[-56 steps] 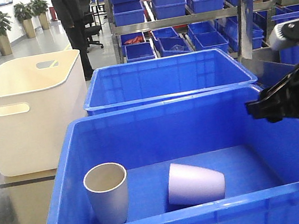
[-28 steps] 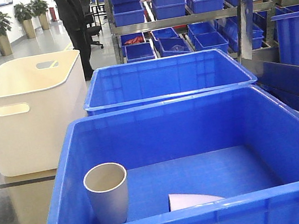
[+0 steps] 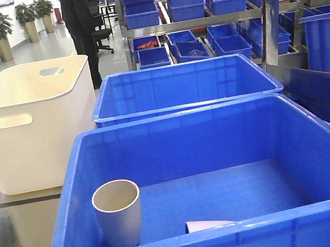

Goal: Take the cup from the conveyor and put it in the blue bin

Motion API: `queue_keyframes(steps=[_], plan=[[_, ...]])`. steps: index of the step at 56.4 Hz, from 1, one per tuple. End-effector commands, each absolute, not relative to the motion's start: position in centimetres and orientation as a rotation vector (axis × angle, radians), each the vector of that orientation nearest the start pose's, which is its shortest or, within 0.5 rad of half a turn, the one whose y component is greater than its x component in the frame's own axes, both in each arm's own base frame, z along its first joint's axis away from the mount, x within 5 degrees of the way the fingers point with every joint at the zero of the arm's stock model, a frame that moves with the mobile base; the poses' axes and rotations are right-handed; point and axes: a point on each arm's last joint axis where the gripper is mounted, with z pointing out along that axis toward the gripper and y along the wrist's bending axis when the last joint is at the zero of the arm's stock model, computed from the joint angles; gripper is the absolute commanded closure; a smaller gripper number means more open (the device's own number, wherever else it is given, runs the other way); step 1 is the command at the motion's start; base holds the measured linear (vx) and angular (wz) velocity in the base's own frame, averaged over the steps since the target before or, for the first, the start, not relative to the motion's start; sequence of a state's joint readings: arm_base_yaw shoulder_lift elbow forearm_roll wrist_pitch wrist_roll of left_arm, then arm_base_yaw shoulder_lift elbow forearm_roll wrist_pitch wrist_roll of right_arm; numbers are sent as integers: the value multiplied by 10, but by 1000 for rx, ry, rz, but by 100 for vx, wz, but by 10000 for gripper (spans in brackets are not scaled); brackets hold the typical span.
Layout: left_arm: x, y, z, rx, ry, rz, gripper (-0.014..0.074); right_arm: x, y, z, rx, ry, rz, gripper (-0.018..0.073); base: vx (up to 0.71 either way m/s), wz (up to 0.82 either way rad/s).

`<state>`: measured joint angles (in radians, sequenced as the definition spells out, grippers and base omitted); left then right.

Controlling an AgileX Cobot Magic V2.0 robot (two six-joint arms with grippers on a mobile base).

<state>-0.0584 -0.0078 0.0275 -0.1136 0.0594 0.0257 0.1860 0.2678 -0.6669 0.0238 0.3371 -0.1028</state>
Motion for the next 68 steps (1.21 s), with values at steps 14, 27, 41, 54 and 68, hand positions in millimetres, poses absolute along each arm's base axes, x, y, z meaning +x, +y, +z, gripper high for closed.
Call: queue_keyframes(steps=[14, 27, 41, 54, 68], plan=[[56, -3, 202, -29, 1482, -120, 600, 50, 5, 293, -138, 1486, 75, 572, 0, 0], [56, -3, 202, -29, 1482, -120, 600, 63, 3, 243, -64, 1514, 20, 572, 0, 0], [56, -3, 202, -29, 1482, -120, 600, 66, 0, 204, 2, 1482, -1, 571, 0, 0], [56, -3, 202, -29, 1482, -120, 600, 59, -1, 203, -10, 1474, -41, 571, 0, 0], [56, -3, 202, -29, 1482, -120, 600, 57, -1, 199, 4, 1504, -32, 568, 0, 0]])
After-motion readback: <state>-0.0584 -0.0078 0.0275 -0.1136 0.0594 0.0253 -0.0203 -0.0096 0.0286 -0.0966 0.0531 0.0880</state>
